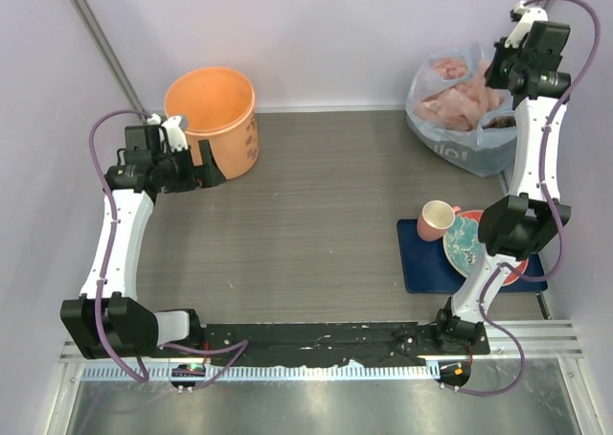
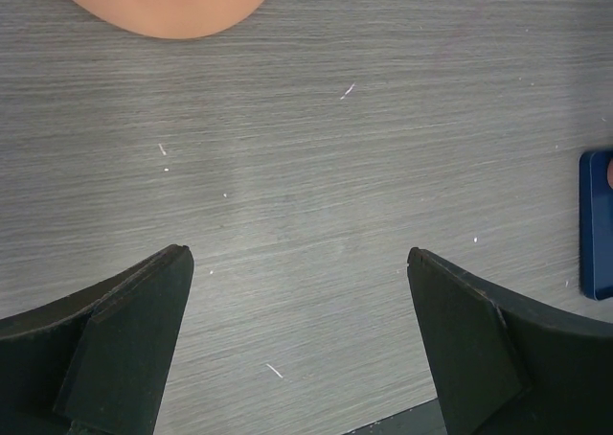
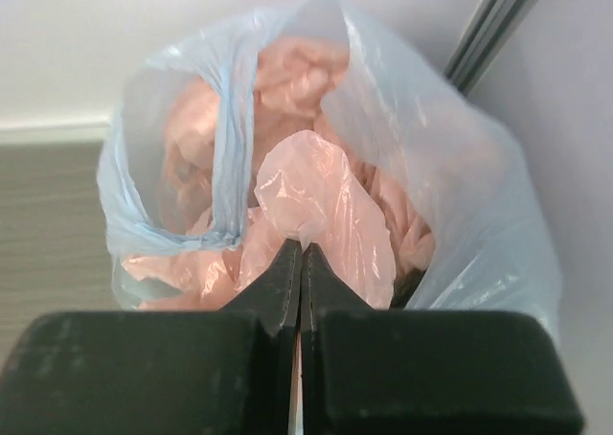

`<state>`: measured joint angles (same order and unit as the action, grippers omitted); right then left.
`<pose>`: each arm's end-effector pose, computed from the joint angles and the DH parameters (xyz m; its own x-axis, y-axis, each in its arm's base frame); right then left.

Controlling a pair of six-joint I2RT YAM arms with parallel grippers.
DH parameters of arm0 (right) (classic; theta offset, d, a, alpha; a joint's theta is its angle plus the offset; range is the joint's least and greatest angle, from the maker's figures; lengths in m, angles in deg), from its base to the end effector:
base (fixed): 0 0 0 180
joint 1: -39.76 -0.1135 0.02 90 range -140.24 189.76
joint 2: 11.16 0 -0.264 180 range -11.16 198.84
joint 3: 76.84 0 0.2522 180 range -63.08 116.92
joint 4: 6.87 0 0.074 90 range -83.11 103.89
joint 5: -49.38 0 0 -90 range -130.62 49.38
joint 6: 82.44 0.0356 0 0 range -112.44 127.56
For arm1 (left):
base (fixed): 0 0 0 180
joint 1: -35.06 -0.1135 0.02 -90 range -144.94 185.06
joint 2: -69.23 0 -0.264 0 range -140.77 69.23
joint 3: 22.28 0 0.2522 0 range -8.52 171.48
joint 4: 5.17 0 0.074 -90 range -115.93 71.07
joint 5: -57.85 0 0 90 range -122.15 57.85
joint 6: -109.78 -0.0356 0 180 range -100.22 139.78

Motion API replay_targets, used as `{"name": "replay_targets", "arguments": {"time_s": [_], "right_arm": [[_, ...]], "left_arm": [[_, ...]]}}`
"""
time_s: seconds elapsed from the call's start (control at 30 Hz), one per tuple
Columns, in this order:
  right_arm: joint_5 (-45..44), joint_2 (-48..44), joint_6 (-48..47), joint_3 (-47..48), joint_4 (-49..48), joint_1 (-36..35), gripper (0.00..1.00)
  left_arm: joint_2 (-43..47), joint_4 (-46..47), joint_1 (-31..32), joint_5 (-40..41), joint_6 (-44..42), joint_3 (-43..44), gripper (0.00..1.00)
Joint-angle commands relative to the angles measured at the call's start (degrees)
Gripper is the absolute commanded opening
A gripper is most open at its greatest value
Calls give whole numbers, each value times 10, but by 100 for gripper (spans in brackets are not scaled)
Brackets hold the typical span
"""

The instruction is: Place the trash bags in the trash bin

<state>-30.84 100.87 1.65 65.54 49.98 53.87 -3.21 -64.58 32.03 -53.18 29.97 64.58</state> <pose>0.4227 -0.1000 0.4370 -0.4400 0.0060 -0.8980 0.0478 0.9987 -0.0168 0.2608 0.0010 0.3522 -0.7310 -0.2041 -0.6512 0.0760 0.9240 -0.3748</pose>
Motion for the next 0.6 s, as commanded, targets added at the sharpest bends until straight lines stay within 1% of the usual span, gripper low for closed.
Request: {"name": "replay_targets", "arguments": {"time_s": [0.0, 0.17, 0.27, 0.37, 0.43, 0.5, 0.53, 0.57], "right_arm": [[3, -65, 21, 31, -76, -1, 1], [11, -107, 34, 25, -126, -2, 1], [38, -139, 49, 15, -132, -2, 1], [82, -185, 57, -20, -141, -6, 1], [100, -206, 73, -48, -147, -17, 1], [108, -233, 71, -71, -147, -49, 1], [107, -244, 73, -81, -146, -64, 1], [106, -261, 77, -92, -145, -77, 1]], "left_arm": [[-2, 23, 0, -23, -4, 33, 100], [1, 28, -1, -39, -8, 38, 100], [4, 34, -1, -56, -15, 42, 100], [8, 34, -1, -105, -31, 44, 100], [15, 42, 0, -152, -42, 43, 100], [21, 64, 0, -189, -52, 42, 100], [25, 79, 1, -230, -54, 42, 100], [33, 93, 4, -249, -57, 41, 100]]}}
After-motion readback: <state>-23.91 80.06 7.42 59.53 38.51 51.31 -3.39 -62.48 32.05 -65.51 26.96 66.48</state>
